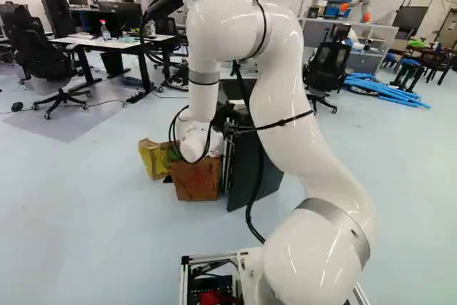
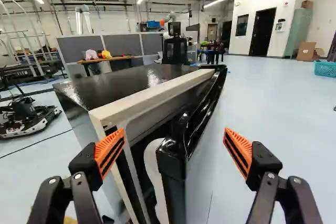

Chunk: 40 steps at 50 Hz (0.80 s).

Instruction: Grab a drink from the fridge

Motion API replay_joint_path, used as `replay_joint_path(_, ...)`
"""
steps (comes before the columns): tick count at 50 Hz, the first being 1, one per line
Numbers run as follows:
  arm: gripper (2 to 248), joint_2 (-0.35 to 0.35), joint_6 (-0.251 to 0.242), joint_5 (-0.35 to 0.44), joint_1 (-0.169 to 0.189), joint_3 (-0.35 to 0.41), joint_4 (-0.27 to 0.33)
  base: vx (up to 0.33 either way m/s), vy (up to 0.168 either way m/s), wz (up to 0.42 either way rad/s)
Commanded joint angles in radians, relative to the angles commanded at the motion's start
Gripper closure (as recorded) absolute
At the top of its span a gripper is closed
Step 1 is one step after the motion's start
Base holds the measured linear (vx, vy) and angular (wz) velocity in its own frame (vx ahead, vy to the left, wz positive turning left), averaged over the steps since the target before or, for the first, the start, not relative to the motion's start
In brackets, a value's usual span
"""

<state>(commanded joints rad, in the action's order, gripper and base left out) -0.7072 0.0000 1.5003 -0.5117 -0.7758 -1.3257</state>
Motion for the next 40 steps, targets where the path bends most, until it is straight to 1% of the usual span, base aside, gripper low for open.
replay_joint_path(40,3,0.037,0.0,0.008,-0.025,0.078,-0.102,0.0,0.0,0.0)
